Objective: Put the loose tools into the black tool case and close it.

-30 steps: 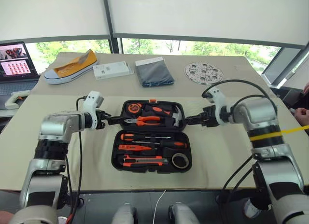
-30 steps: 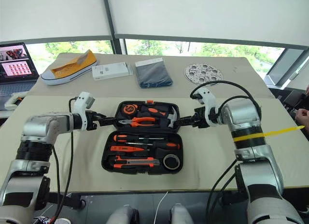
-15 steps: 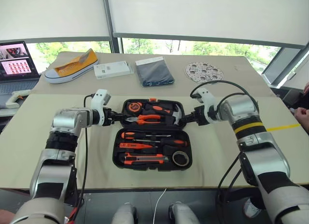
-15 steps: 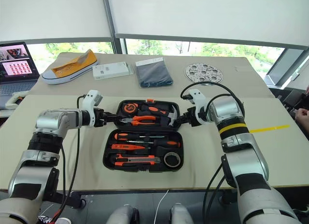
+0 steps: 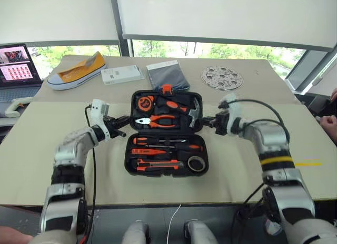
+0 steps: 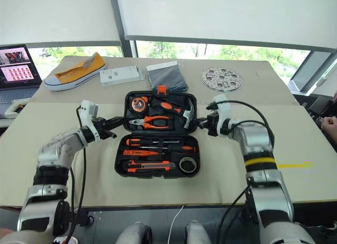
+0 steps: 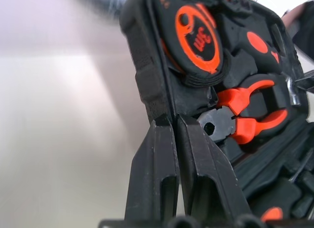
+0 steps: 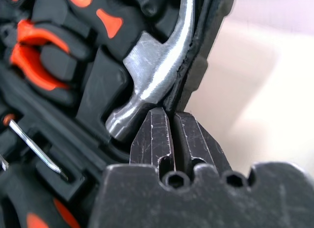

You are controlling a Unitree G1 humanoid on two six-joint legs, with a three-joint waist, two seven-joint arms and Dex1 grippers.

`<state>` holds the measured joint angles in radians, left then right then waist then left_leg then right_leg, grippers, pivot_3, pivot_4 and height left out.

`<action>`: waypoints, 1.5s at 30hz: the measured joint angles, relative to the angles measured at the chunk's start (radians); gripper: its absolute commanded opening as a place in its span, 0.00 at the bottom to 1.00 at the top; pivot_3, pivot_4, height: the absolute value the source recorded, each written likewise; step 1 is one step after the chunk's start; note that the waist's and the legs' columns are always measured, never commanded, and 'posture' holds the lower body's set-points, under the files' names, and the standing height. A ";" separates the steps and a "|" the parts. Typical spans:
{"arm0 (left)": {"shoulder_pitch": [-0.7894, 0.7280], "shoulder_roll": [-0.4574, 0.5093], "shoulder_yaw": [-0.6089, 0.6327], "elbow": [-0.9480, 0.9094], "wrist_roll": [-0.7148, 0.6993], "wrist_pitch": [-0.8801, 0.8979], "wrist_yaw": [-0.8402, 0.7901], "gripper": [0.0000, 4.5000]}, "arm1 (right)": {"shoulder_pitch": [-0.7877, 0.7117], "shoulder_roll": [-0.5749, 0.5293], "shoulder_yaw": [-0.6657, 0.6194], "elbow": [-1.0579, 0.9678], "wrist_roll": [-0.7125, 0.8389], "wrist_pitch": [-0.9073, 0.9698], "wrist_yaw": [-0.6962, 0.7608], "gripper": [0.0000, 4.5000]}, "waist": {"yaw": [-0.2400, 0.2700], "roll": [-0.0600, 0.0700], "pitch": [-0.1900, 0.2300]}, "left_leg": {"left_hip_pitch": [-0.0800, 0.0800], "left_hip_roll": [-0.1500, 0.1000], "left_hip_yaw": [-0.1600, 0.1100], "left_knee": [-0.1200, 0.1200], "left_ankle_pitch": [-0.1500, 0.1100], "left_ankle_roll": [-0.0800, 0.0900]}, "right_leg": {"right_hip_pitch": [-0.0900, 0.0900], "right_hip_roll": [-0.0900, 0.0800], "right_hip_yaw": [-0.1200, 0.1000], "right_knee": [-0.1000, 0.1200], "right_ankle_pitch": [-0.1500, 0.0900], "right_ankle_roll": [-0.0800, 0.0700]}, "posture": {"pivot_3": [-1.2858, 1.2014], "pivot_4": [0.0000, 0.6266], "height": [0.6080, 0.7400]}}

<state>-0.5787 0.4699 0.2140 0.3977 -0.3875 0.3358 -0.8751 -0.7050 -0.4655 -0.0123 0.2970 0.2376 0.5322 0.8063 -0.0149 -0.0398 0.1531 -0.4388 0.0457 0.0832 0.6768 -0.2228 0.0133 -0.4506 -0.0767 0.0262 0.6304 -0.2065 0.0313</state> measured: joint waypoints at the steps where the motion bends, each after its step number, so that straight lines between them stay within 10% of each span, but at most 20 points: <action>1: 0.024 -0.005 0.002 -0.003 0.004 -0.067 -0.011 0.01 | 0.048 -0.003 0.002 -0.040 -0.017 -0.088 0.000 0.00 | 0.001 0.000 0.000 | -0.001 0.000 0.000 0.000 0.000 0.000 | -0.002 0.000 0.000 0.000 0.000 0.000 | 0.52 0.24 1.00; 8: 0.213 0.022 -0.038 -0.001 0.149 -0.710 -0.081 0.01 | 0.321 -0.118 0.096 -0.096 -0.332 -0.909 -0.164 0.00 | 0.002 0.001 -0.001 | 0.000 -0.002 0.004 0.001 -0.002 0.002 | -0.002 -0.002 0.002 -0.005 0.000 0.001 | 0.52 0.24 1.00; 11: 0.279 0.038 -0.038 0.050 0.184 -0.879 -0.081 0.21 | 0.371 -0.168 0.123 -0.029 -0.510 -1.175 -0.317 0.00 | 0.001 0.001 0.000 | 0.014 0.000 0.005 0.001 -0.001 0.002 | 0.011 -0.001 0.003 -0.006 0.000 0.001 | 0.52 0.24 1.00; 17: 0.451 0.125 0.013 0.100 0.176 -0.888 -0.074 0.71 | 0.484 -0.271 0.092 0.099 -0.608 -1.292 -0.458 0.46 | 0.008 0.000 0.000 | 0.033 0.004 0.008 0.001 -0.001 0.001 | 0.027 -0.005 0.002 -0.005 -0.009 -0.002 | 0.52 0.24 1.00; 23: 0.437 0.182 0.046 0.127 0.126 -0.734 -0.058 0.74 | 0.606 -0.315 0.002 0.071 -0.406 -1.233 -0.385 0.33 | 0.000 0.000 0.000 | 0.034 0.005 0.008 0.000 -0.001 0.002 | 0.028 -0.002 0.003 -0.004 -0.008 -0.003 | 0.52 0.24 1.00; 28: 0.257 0.159 -0.009 0.154 0.125 -0.622 -0.078 0.40 | 0.808 -0.367 -0.014 -0.219 -0.022 -0.968 -0.123 0.00 | 0.013 0.000 0.000 | 0.033 0.004 0.006 0.000 -0.001 0.002 | 0.029 -0.001 0.003 -0.003 -0.003 -0.002 | 0.52 0.24 1.00; 33: 0.064 0.092 -0.122 0.187 0.168 -0.547 -0.094 0.02 | 0.883 -0.417 0.006 -0.456 0.112 -0.737 0.011 0.00 | 0.012 -0.003 -0.001 | 0.032 0.004 0.006 0.001 -0.001 0.002 | 0.029 0.000 0.003 -0.005 -0.006 0.003 | 0.52 0.24 1.00; 45: -0.168 0.008 -0.278 0.555 0.335 -0.617 -0.194 0.02 | 0.778 -0.317 0.155 -0.535 -0.022 -0.501 0.026 0.00 | -0.001 -0.005 0.000 | 0.029 0.004 0.006 0.001 -0.001 0.002 | 0.025 0.002 0.003 -0.004 -0.005 0.002 | 0.52 0.24 1.00</action>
<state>-0.7463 0.4783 -0.0642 0.9531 -0.0521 -0.2814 -1.0694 0.0729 -0.7825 0.1431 -0.2375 0.2160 0.0310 0.8323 -0.0159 -0.0451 0.1527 -0.4099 0.0495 0.0889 0.6777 -0.2238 0.0154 -0.4257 -0.0750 0.0291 0.6262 -0.2118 0.0330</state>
